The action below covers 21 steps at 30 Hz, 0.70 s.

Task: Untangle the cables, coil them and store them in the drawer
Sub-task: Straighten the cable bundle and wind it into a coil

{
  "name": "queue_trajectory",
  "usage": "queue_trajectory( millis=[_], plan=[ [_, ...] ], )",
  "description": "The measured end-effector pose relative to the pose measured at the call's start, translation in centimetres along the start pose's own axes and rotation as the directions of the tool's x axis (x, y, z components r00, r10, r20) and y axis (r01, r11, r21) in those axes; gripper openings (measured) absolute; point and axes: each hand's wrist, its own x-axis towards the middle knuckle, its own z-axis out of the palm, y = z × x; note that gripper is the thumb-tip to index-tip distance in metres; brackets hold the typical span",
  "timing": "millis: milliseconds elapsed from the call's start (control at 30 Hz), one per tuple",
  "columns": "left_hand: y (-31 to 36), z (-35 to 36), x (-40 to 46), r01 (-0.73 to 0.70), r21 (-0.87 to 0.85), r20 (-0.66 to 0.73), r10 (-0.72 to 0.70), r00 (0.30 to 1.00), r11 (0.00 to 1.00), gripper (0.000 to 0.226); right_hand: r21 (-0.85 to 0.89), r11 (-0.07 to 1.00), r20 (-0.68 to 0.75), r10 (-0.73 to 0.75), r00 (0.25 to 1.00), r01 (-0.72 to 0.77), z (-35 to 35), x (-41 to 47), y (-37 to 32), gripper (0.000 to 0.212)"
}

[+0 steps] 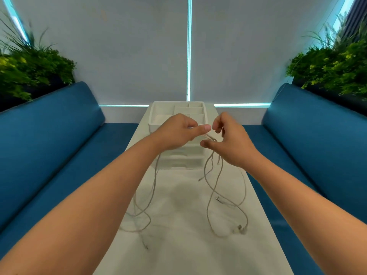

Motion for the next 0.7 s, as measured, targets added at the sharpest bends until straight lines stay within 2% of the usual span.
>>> queue_trajectory(
  millis=[33, 100, 233, 267, 333, 400, 467, 533, 633, 700],
  plan=[
    [-0.2, -0.1, -0.1, 0.003, -0.004, 0.002, -0.003, 1.000, 1.000, 0.055, 0.010, 1.000, -0.048, 0.013, 0.999, -0.012, 0.3, -0.2, -0.7, 0.033],
    [-0.7, -0.2, -0.5, 0.012, -0.031, -0.010, -0.012, 1.000, 0.999, 0.054, 0.079, 0.994, -0.039, 0.077, 0.996, -0.073, 1.1, -0.7, -1.7, 0.030],
    [-2.0, 0.0, -1.1, 0.037, -0.073, -0.008, -0.038, 0.999, 0.997, 0.052, 0.217, 0.957, 0.184, 0.153, 0.971, -0.192, 4.4, -2.1, -2.7, 0.019],
    [-2.1, 0.1, -1.2, 0.035, -0.088, -0.004, -0.036, 0.999, 0.995, 0.051, 0.244, 0.945, 0.261, 0.152, 0.953, -0.217, 5.5, -2.2, -2.8, 0.029],
    [-1.9, 0.1, -1.3, 0.027, -0.090, -0.003, -0.027, 1.000, 0.996, 0.049, 0.338, 0.892, 0.416, 0.145, 0.898, -0.300, 8.1, -2.3, -2.9, 0.062],
    [-1.6, -0.1, -1.4, 0.008, -0.076, -0.008, -0.009, 1.000, 0.997, 0.048, 0.442, 0.828, 0.464, 0.119, 0.878, -0.346, 10.3, -2.0, -3.2, 0.077],
    [-1.6, -0.7, -1.4, -0.005, -0.085, -0.012, 0.004, 1.000, 0.996, 0.048, 0.568, 0.738, 0.454, 0.087, 0.887, -0.363, 12.0, -1.3, -3.6, 0.066],
    [-1.9, -1.4, -1.4, -0.015, -0.108, -0.019, 0.013, 1.000, 0.994, 0.047, 0.636, 0.680, 0.471, 0.032, 0.882, -0.364, 13.4, -1.0, -4.2, 0.043],
    [-2.6, -2.5, -1.5, -0.038, -0.078, 0.001, 0.038, 0.999, 0.996, 0.049, 0.620, 0.697, 0.498, 0.003, 0.867, -0.359, 14.9, -1.5, -5.2, 0.011],
    [-3.3, -3.4, -1.7, -0.040, -0.031, 0.028, 0.041, 0.999, 0.999, 0.050, 0.564, 0.762, 0.502, -0.011, 0.865, -0.318, 15.1, -1.9, -5.0, 0.007]
  ],
)
